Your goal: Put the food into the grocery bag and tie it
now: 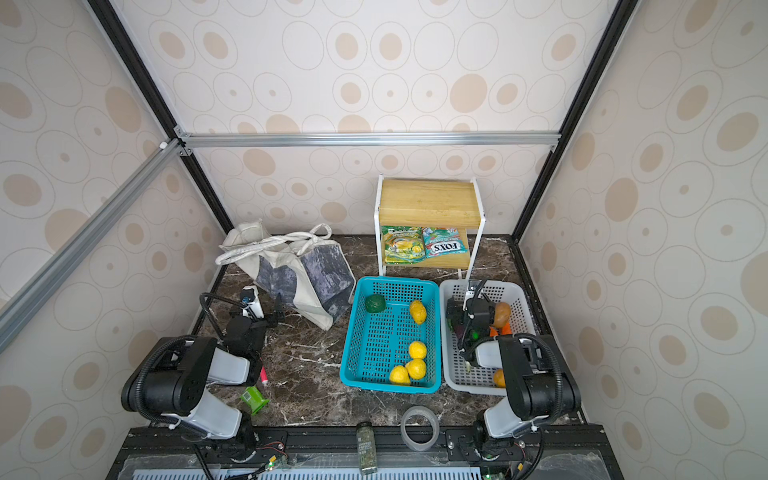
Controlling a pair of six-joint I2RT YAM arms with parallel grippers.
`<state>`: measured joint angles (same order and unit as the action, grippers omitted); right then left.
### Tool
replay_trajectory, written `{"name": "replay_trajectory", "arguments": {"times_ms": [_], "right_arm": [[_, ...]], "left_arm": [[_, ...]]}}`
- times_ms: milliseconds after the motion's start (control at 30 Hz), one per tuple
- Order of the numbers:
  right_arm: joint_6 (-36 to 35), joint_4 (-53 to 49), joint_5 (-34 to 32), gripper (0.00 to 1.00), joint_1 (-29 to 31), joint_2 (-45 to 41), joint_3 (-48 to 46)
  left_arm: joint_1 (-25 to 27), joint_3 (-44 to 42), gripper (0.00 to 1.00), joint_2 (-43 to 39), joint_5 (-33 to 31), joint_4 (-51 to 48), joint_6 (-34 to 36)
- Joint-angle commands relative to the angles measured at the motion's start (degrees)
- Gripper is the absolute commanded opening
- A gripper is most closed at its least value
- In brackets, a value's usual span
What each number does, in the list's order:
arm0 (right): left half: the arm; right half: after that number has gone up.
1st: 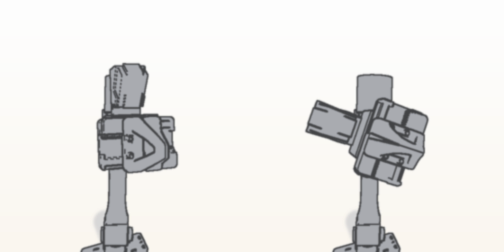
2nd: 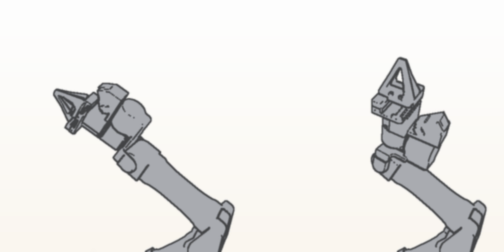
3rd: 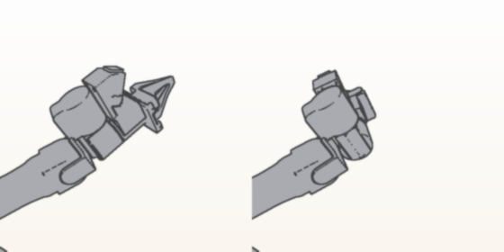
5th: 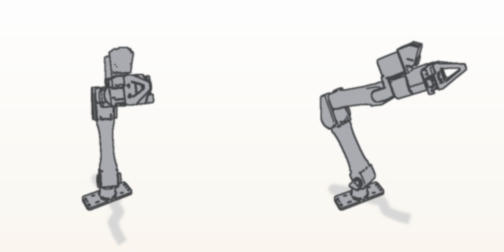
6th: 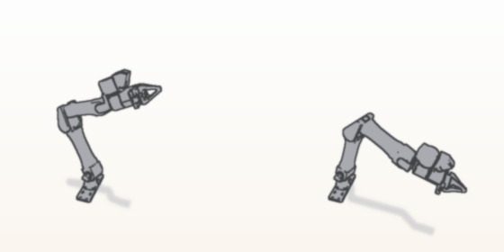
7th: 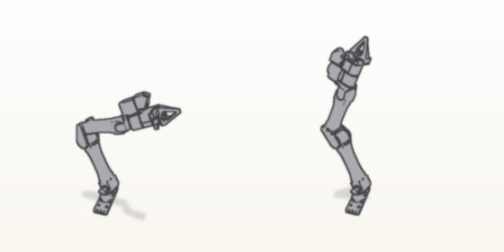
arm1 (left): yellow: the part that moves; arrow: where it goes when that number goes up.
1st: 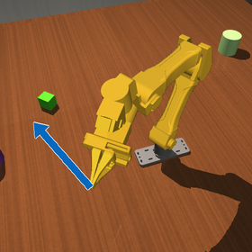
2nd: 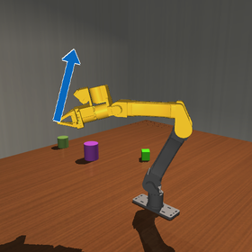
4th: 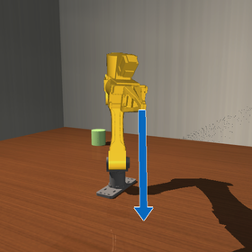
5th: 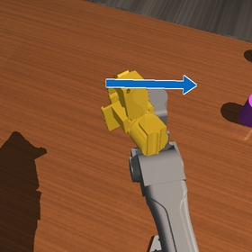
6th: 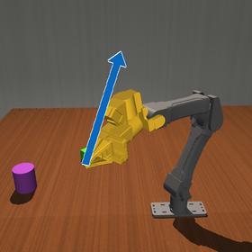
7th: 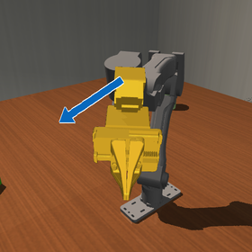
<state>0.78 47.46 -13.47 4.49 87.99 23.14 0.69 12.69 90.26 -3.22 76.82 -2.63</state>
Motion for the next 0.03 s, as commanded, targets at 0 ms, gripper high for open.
{"name": "replay_trajectory", "arguments": {"times_ms": [0], "right_arm": [[-0.1,-0.6,0.3,1.0,-0.4,0.2,0.4]], "left_arm": [[0.0,0.6,0.99,0.2,1.8,0.1,1.9]]}}
